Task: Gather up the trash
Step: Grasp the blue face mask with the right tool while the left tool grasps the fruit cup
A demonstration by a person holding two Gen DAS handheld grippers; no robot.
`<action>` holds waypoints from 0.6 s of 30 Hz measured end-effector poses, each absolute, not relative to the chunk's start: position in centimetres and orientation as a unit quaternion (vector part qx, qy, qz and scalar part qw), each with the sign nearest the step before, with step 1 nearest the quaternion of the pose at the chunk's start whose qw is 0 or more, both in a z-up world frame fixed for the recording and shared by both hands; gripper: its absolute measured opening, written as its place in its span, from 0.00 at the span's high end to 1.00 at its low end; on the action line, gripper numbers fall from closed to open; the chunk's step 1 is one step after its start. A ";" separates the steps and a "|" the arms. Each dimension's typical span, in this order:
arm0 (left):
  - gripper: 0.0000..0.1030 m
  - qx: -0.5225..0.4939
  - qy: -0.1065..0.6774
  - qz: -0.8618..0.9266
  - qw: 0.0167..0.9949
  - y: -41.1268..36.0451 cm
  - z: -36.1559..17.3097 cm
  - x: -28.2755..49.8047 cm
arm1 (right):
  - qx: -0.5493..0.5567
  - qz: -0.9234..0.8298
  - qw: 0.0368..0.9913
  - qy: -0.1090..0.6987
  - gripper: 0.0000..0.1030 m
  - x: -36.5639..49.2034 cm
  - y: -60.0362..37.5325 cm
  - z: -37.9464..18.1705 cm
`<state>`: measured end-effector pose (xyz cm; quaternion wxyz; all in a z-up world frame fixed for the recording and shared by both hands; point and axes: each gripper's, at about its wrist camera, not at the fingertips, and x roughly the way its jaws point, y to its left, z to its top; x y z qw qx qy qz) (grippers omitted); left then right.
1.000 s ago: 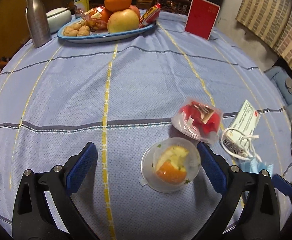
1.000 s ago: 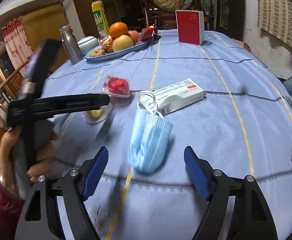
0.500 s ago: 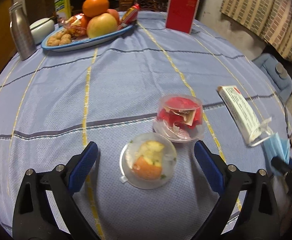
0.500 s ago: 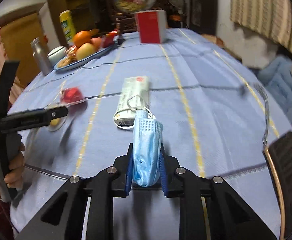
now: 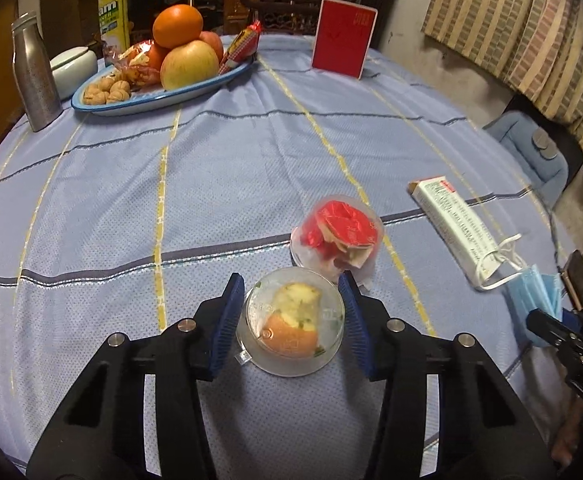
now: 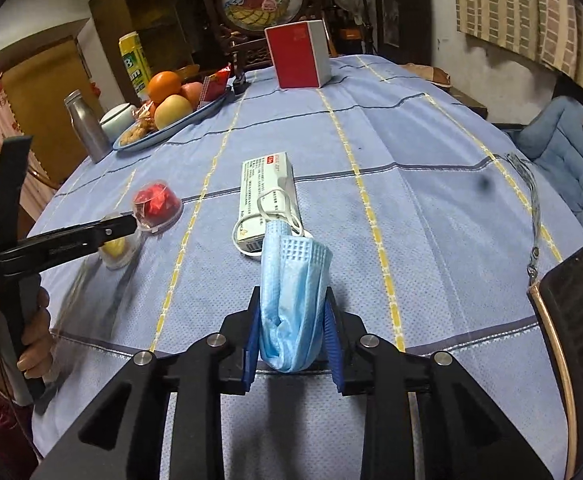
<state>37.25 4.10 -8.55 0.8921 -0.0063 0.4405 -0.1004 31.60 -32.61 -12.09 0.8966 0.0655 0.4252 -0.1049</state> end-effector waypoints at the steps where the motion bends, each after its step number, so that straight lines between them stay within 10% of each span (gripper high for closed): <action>1: 0.52 -0.007 0.440 -0.103 0.892 4.0 -8.4 37.2 | 0.067 -0.104 0.896 0.426 0.71 31.6 -32.7 -12.1; 18: 0.52 0.014 0.445 -0.101 0.889 3.2 -8.9 36.7 | 0.054 -0.103 0.896 0.429 0.75 31.9 -32.2 -12.1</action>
